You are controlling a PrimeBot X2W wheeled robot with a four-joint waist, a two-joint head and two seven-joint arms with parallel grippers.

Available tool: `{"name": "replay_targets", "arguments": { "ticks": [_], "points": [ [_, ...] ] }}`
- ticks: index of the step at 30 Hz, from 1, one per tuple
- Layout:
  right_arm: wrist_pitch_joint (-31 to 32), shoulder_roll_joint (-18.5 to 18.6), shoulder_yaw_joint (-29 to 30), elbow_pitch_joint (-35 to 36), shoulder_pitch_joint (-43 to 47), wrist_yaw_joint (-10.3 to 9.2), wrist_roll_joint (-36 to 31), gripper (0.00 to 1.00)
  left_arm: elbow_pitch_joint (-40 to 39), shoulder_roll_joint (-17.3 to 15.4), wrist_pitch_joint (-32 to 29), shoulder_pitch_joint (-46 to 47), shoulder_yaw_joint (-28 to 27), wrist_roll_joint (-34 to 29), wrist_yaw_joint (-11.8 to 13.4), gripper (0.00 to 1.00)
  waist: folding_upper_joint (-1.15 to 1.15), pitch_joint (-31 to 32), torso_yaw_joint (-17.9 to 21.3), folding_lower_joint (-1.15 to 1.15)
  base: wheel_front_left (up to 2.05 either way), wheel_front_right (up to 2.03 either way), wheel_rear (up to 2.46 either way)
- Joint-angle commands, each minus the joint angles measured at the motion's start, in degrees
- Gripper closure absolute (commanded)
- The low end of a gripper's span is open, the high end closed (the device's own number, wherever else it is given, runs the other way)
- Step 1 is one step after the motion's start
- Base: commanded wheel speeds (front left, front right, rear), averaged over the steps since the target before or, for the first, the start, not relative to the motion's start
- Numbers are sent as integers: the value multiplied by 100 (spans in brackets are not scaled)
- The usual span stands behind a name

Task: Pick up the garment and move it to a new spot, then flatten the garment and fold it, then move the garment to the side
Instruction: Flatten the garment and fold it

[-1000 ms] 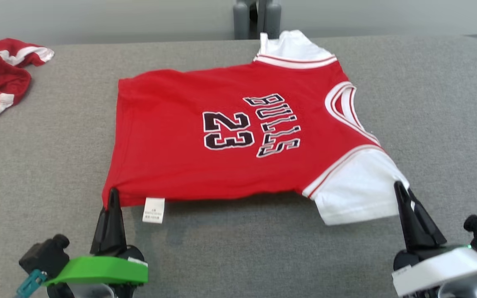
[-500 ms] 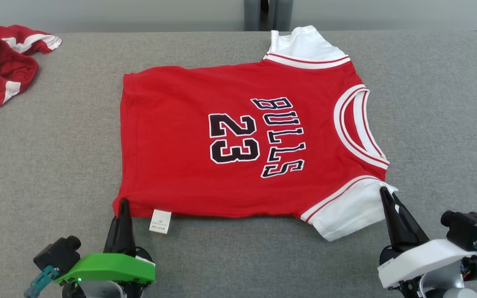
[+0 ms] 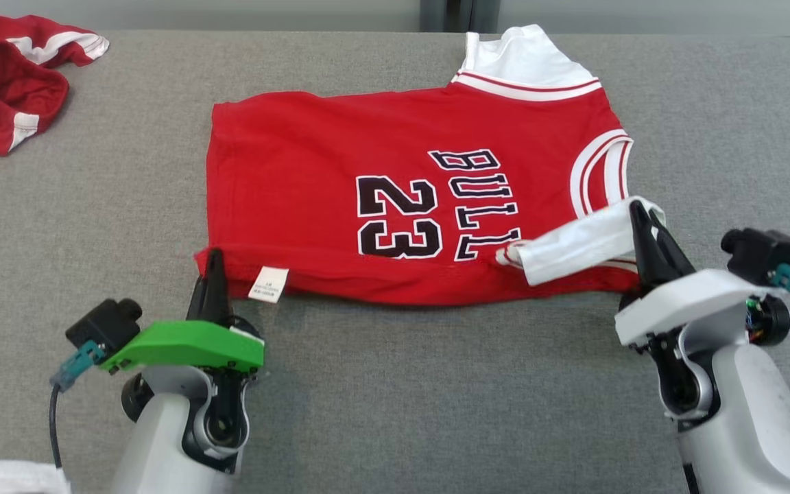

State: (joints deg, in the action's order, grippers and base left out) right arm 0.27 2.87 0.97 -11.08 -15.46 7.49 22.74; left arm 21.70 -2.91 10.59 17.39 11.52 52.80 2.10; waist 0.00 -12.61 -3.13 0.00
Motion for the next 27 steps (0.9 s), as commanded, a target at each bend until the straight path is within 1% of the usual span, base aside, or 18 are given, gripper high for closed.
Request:
{"name": "replay_targets", "arguments": {
  "ticks": [1,7,15,20,26,27],
  "points": [
    [57,7,19,-198,-277,0,-51,100,142,-7,-81,222,27,-42,55,100,0,-68,-22,0,0,0,0],
    [240,6,151,-1149,-1187,0,-406,100,717,-34,-450,871,196,-167,281,100,0,-150,-106,0,0,0,0],
    [248,12,219,-2321,-1960,0,-715,100,1495,-19,-771,1631,303,-129,545,100,0,-153,-178,0,0,0,0],
    [129,11,298,-2969,-2355,0,-860,100,1854,-16,-866,1876,393,-93,534,100,0,-165,-152,0,0,0,0],
    [-106,10,583,-3800,-2885,0,-950,99,2069,-10,-751,2035,460,-38,450,100,0,-204,-151,0,0,0,0],
    [-144,9,651,-3983,-2976,0,-958,56,2095,-10,-725,2063,477,-40,436,82,0,-213,-154,0,0,0,0]
  ]
}}
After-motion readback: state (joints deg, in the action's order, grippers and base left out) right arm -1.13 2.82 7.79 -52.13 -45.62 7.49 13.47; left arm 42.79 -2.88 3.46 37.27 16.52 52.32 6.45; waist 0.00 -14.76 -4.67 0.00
